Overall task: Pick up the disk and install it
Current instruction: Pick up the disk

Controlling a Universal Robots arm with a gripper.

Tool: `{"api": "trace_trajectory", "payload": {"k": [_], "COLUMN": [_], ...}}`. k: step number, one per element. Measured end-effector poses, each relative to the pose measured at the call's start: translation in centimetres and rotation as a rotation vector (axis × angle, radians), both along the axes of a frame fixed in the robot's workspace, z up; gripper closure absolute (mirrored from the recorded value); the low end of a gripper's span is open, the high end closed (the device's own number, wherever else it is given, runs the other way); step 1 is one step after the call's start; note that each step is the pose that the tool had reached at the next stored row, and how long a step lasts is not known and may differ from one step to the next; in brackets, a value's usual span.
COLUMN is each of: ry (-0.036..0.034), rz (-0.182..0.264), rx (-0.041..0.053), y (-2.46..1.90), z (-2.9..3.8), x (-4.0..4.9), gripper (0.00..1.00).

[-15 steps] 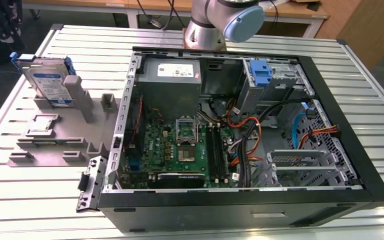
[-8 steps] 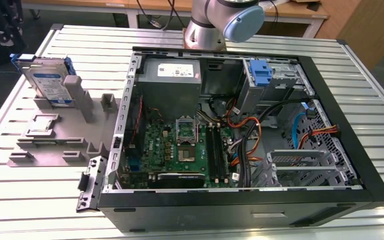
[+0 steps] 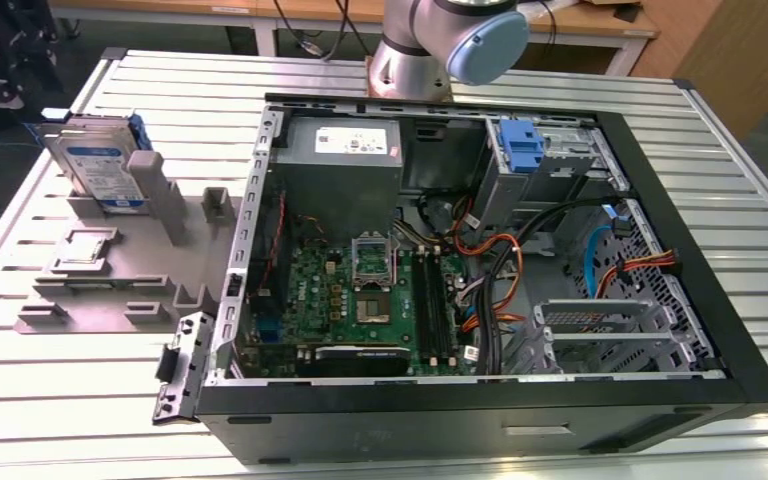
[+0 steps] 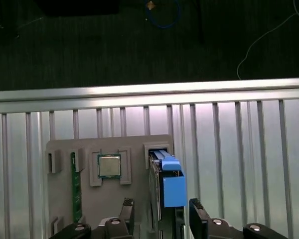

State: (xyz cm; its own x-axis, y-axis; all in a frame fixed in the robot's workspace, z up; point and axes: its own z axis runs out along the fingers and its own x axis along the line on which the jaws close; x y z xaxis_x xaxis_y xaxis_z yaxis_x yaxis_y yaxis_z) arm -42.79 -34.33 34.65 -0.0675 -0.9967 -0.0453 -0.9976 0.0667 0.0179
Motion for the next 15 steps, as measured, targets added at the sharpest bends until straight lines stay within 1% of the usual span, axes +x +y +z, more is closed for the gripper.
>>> {"api": "trace_trajectory", "payload": {"k": [1,2,4,9,11,13,15], "ry": [-0.0014,-0.0025,-0.0029,-0.0029,-0.0028,-0.0028,-0.0029], "rz": [0.000,0.001,0.002,0.008,0.009,0.009,0.009], "rx": [0.0003,0.0008,0.0044,0.0232,0.0294,0.0325,0.0329], "y": [0.01,0.02,0.03,0.04,0.05,0.04,0.04], "z": [-0.15,-0.32,-0.67,-1.37,-1.60,-1.77,-1.90], "x": [-0.04,-0.08,-0.11,-0.15,-0.23,-0.40,-0.58], "gripper": [0.47,0.41,0.41,0.41,0.41,0.41,0.41]}}
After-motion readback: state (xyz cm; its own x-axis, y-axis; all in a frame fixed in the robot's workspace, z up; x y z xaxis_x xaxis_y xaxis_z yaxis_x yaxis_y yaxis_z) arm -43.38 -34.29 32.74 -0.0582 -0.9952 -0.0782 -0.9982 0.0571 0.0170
